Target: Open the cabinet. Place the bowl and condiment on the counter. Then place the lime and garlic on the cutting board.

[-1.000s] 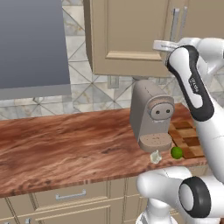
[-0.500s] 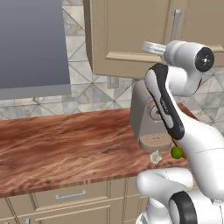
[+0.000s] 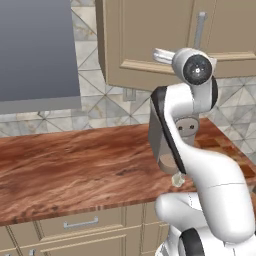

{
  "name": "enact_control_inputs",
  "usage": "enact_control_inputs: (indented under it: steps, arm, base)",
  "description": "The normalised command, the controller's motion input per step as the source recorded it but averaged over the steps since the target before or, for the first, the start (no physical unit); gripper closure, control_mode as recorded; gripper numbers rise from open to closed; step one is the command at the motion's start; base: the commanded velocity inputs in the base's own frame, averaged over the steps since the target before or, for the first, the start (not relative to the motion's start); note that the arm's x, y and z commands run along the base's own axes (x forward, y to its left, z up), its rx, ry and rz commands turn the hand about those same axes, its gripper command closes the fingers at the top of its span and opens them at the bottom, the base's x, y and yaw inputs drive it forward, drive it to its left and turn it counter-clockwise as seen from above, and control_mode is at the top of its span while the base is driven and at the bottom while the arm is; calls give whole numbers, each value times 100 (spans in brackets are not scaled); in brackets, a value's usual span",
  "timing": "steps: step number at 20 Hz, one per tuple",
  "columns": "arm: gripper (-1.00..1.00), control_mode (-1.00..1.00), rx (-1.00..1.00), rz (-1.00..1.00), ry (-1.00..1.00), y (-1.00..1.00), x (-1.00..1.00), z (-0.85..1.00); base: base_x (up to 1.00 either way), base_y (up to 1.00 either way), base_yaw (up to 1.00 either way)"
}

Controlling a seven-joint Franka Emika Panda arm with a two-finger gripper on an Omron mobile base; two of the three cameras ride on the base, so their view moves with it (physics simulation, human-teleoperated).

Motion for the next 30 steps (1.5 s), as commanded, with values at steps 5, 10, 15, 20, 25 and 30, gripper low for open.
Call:
enact_control_inputs:
  steps: [5,10,15,20,25,30]
  arm:
    - [100,-100,4,-6,10,100,0,-11]
    - [100,-100,6,0,2,100,17,-42]
    - [100,-100,7,0,0,100,38,-57]
    - [100,-100,10,3,0,100,59,-61]
    - [100,-100,10,6,0,100,67,-64]
    - [100,-100,10,8,0,100,66,-66]
  base:
    - [0,0,0]
    - [0,0,0]
    - [0,0,0]
    - [0,0,0]
    - [0,0,0]
    - [0,0,0]
